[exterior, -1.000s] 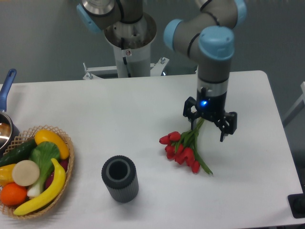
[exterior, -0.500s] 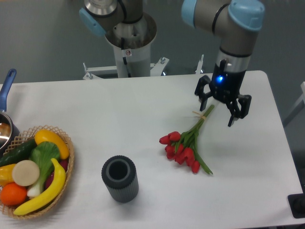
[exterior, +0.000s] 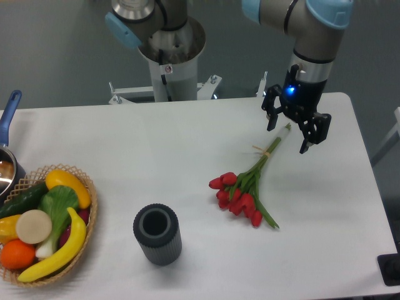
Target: Place the flowers on the table
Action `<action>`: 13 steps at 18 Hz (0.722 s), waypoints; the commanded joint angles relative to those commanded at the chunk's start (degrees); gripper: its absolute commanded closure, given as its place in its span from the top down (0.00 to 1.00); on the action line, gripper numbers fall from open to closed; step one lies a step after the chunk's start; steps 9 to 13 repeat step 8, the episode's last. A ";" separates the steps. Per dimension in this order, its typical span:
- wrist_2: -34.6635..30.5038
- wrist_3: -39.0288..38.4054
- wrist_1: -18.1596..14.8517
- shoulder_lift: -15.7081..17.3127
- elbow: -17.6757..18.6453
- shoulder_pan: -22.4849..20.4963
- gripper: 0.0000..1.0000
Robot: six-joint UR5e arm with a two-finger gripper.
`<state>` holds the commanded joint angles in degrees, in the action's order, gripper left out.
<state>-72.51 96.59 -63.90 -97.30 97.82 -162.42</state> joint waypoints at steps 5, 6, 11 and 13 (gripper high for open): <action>-0.26 3.43 -0.18 1.76 1.14 -1.14 1.00; -0.26 3.43 -0.18 1.76 1.15 -1.32 1.00; -0.26 3.43 0.09 1.67 1.23 -1.58 1.00; -0.26 3.43 0.09 1.67 1.23 -1.58 1.00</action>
